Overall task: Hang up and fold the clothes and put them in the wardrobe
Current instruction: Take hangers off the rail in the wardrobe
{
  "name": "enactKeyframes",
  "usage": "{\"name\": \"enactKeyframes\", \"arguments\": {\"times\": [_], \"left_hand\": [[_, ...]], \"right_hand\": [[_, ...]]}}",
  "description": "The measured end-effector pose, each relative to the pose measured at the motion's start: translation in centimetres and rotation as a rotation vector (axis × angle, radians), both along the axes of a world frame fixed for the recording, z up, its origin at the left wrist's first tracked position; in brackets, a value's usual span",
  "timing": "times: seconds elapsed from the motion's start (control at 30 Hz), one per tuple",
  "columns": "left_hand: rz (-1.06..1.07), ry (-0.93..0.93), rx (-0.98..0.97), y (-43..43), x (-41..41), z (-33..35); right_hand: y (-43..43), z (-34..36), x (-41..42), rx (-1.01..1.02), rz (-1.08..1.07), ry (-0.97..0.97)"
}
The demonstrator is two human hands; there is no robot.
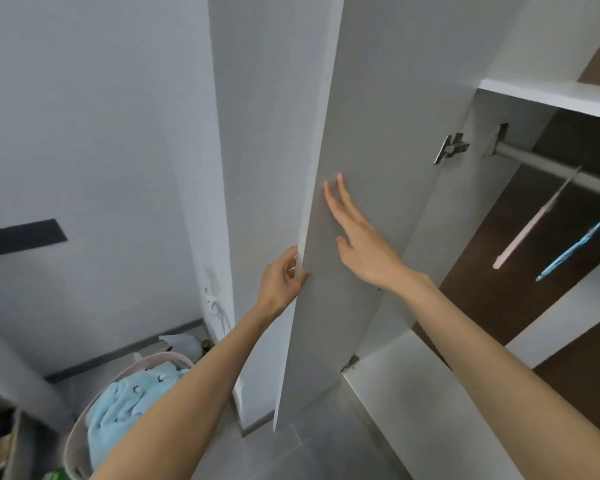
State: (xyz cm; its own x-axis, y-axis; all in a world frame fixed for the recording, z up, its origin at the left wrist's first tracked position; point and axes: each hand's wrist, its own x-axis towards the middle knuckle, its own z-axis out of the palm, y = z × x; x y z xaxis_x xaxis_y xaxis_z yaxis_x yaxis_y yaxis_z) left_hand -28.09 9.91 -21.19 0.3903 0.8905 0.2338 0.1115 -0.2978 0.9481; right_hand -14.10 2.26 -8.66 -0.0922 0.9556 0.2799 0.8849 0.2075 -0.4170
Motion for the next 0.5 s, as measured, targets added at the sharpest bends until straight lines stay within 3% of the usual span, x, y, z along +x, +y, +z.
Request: {"name": "enactKeyframes", "arguments": {"times": [0.5], "left_hand": [[0.159,-0.027,0.095,2.1,-0.4,-1.4]], "right_hand": [[3.6,-1.7,0.5,0.116,0.026,-0.048]]}}
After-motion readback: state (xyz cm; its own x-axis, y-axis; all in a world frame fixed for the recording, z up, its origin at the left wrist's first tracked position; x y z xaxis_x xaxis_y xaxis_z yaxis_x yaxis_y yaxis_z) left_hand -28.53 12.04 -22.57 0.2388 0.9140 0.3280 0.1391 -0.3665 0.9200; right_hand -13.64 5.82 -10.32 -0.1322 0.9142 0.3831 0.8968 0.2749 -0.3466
